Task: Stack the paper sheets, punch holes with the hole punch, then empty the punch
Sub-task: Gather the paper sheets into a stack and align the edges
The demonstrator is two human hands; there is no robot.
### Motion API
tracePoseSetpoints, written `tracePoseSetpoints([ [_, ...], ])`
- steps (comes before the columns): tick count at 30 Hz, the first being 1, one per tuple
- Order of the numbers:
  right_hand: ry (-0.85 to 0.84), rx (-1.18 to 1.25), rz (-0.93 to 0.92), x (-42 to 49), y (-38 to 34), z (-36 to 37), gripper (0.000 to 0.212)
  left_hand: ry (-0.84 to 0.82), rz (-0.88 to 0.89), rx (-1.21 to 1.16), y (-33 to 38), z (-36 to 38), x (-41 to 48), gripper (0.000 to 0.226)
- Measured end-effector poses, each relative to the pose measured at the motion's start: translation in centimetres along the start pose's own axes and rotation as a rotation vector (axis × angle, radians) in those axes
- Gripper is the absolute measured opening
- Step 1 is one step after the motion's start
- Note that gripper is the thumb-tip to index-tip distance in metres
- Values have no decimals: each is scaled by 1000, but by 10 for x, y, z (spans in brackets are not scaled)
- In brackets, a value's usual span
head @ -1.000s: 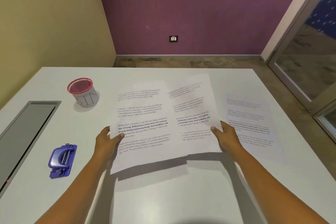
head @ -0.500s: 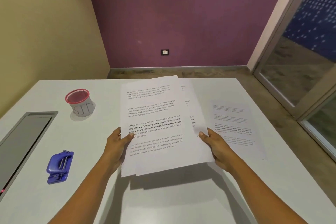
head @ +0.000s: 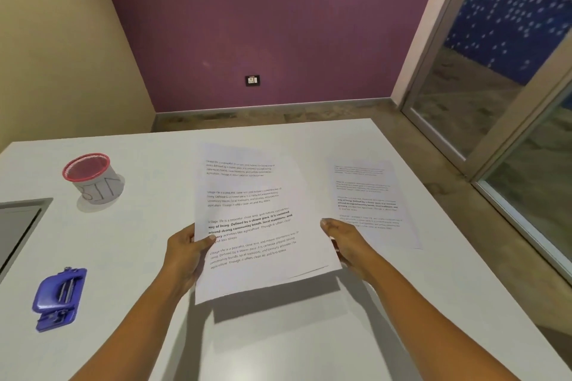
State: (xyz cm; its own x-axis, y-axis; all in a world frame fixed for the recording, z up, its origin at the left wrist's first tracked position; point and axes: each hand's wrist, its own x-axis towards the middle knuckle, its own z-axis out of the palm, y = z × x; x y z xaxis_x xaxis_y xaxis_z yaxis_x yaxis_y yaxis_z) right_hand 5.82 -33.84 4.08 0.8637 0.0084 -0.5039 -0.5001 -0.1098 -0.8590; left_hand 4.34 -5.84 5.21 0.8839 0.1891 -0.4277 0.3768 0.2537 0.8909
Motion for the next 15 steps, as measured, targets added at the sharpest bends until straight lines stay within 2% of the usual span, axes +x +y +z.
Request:
tracePoseSetpoints([
  [3, 121, -32, 13, 13, 3, -9, 14, 12, -17, 3, -3, 7, 6, 35],
  [6, 310, -98, 9, 29, 11, -29, 10, 23, -29, 3, -10, 12, 12, 36],
  [10, 529, -504, 10, 43, 21, -65, 31, 52, -46, -4, -19, 15, 21, 36],
  [15, 685, -627, 114, 52, 26, -103, 40, 66, -58, -10, -27, 16, 33, 34],
])
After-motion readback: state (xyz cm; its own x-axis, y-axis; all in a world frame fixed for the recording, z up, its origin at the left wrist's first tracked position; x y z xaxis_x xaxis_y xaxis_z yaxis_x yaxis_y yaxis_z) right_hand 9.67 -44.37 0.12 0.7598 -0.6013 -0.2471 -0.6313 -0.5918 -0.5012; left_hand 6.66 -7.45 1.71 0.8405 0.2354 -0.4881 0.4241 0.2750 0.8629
